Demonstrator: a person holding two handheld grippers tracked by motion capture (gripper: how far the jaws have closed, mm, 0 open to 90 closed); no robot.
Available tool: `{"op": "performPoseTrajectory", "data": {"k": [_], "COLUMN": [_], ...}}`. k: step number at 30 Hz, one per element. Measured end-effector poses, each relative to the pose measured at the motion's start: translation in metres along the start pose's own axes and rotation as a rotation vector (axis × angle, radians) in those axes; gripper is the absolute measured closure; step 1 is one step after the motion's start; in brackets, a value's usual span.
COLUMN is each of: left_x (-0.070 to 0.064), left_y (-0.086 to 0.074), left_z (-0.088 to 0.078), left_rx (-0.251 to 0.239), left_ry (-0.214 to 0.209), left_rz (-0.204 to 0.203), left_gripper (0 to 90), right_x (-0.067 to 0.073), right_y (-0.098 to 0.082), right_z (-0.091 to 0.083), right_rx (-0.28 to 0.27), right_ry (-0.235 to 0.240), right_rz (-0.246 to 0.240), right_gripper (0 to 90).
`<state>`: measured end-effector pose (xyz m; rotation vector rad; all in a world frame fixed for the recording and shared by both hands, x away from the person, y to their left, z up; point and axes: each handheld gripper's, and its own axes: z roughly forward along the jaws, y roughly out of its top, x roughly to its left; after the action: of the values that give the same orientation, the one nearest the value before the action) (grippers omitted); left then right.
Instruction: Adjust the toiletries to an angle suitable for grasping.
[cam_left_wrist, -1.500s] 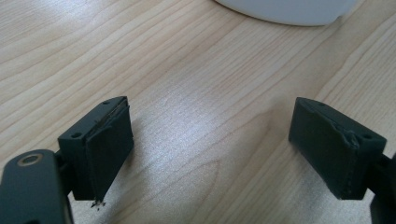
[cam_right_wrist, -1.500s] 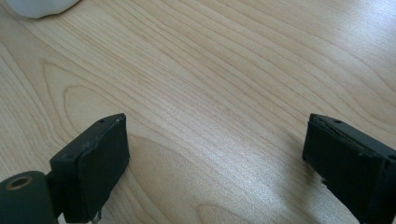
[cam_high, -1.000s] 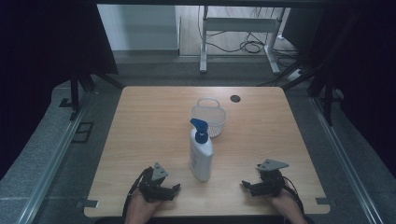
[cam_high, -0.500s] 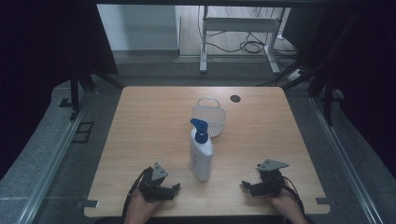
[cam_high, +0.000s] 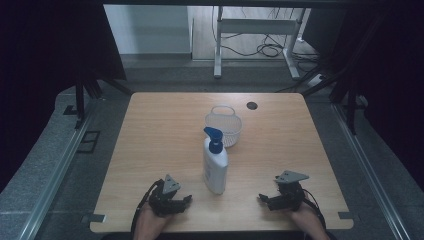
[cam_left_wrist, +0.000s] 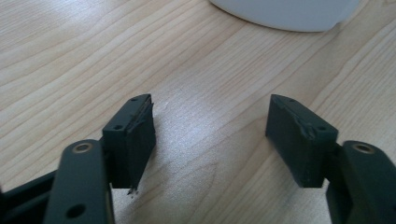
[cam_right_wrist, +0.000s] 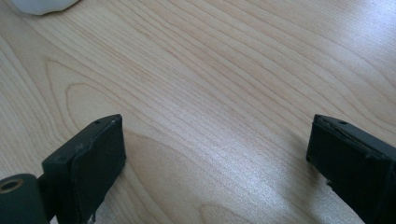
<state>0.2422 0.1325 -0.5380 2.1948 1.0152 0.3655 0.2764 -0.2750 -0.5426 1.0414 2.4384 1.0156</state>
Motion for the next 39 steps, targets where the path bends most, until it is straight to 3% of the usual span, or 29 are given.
{"op": "performPoseTrajectory", "data": {"k": [8, 22, 31, 39], "left_x": [-0.004, -0.009, -0.012, -0.019], "left_y": [0.003, 0.01, 0.016, 0.024], "left_z": [-0.001, -0.006, -0.006, -0.003], "left_rx": [0.01, -0.017, -0.016, -0.043], "left_ry": [-0.011, -0.044, -0.083, -0.122], "left_rz": [0.019, 0.034, 0.04, 0.058], "left_gripper": [44.6, 65.8, 82.3, 88.7], "right_x": [0.0, 0.0, 0.0, 0.0], "right_y": [0.0, 0.0, 0.0, 0.001], "right_z": [0.0, 0.0, 0.0, 0.001], "right_rx": [0.0, 0.001, 0.002, 0.003], "right_ry": [0.001, 0.001, 0.002, 0.002], "right_rz": [0.0, 0.0, -0.002, -0.001], "right_gripper": [4.0, 3.8, 3.4, 3.0]}}
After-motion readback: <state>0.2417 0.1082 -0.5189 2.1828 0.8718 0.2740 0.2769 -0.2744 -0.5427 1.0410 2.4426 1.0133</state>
